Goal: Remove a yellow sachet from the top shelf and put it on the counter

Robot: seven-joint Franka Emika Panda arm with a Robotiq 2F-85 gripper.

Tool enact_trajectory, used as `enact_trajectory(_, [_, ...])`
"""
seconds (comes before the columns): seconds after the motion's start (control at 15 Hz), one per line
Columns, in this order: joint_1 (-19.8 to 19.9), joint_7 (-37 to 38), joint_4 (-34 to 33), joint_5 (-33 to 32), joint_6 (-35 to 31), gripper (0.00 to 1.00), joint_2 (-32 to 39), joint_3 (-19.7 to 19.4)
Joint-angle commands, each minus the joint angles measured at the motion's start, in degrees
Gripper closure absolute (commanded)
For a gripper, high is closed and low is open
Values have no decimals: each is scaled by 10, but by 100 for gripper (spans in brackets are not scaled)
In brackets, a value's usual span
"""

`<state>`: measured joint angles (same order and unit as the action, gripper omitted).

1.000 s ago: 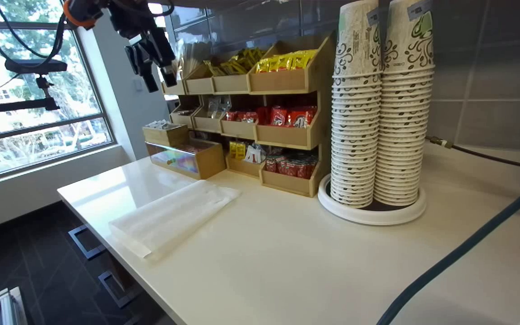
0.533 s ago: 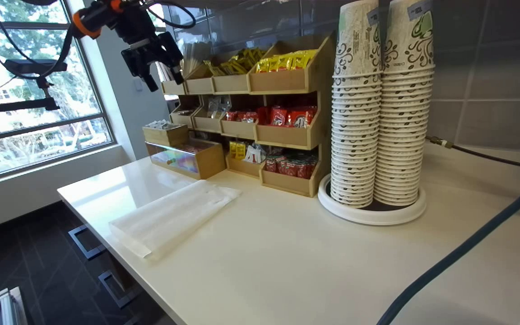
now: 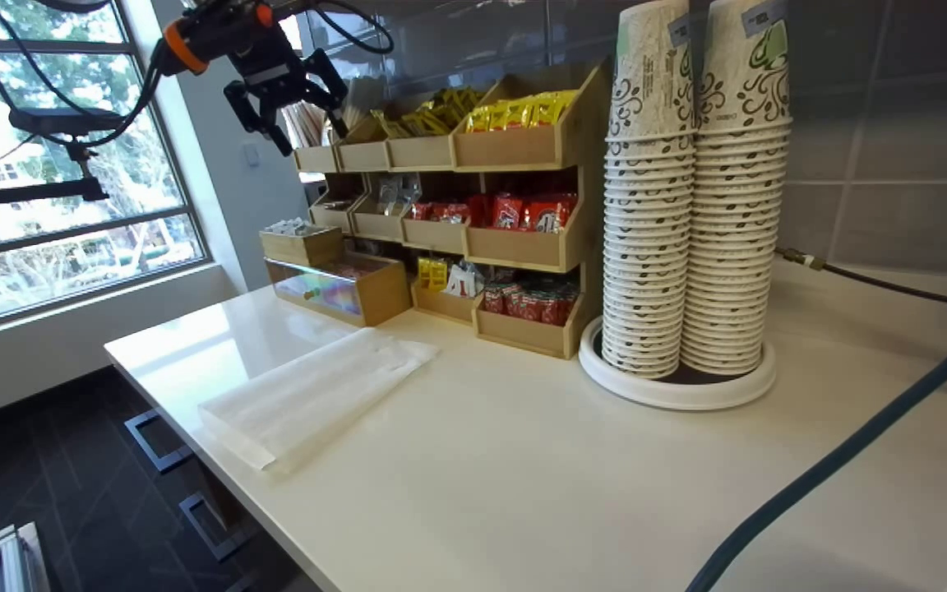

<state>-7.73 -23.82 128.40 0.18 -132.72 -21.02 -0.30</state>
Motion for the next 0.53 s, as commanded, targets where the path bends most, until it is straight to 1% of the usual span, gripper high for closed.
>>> enact_trajectory(0.0, [-1,1,-1,-1,1,0,0,0])
enact_trajectory(0.2, [-1,2,-1,-1,1,0,0,1])
enact_trajectory(0.33, [-3,-15,-4,-4,-25,0,8,-1])
enact_trajectory(0.47, [-11,-48,-2,3,-59,0,15,-9])
